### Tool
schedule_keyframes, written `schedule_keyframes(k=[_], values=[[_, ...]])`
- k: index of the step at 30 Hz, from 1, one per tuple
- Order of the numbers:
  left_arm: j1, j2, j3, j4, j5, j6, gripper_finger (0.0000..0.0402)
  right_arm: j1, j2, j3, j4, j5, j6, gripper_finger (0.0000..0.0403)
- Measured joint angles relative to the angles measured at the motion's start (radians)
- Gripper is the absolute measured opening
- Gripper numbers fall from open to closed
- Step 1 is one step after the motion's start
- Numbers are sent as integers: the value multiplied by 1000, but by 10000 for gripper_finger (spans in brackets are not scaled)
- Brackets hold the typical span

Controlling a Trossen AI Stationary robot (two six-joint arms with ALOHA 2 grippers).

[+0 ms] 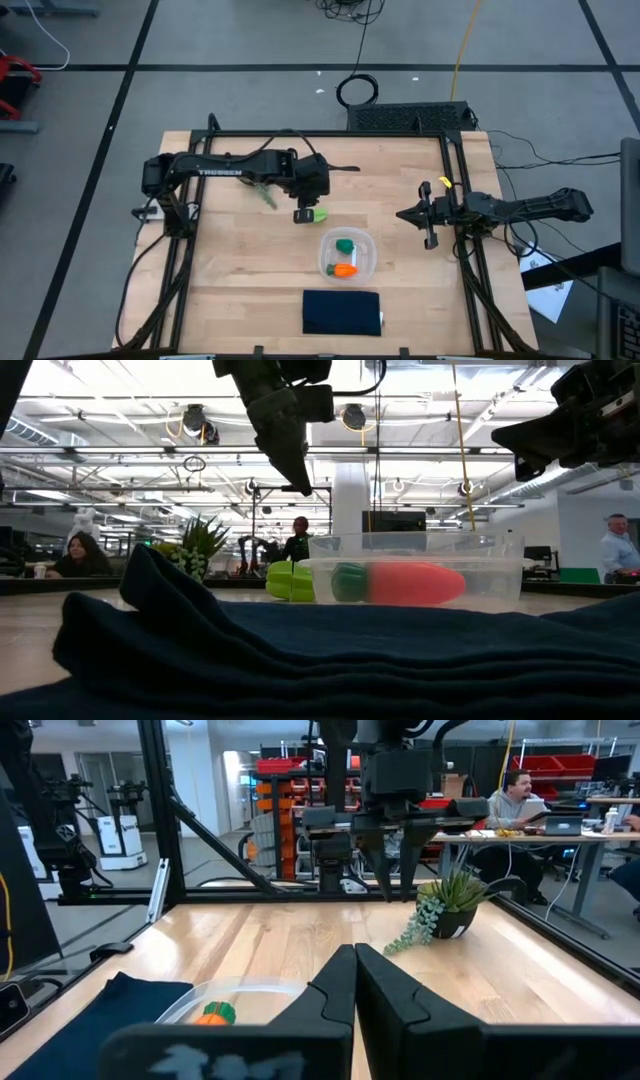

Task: Pick and placing Produce into tupperware
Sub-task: Put the green star fruit into the transparent bin

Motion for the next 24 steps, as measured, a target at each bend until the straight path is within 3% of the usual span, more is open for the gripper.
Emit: schedule_keyframes(k=[14, 16, 24], values=[[-3, 20, -70, 1, 19, -84, 380, 0, 1, 0, -18, -2, 26, 0], [-5, 38, -75, 12, 19, -85, 394, 0, 1, 0, -18, -2, 26, 0], [-16, 123, -74, 30, 26, -88, 384, 0, 13, 0, -20, -32, 37, 0]])
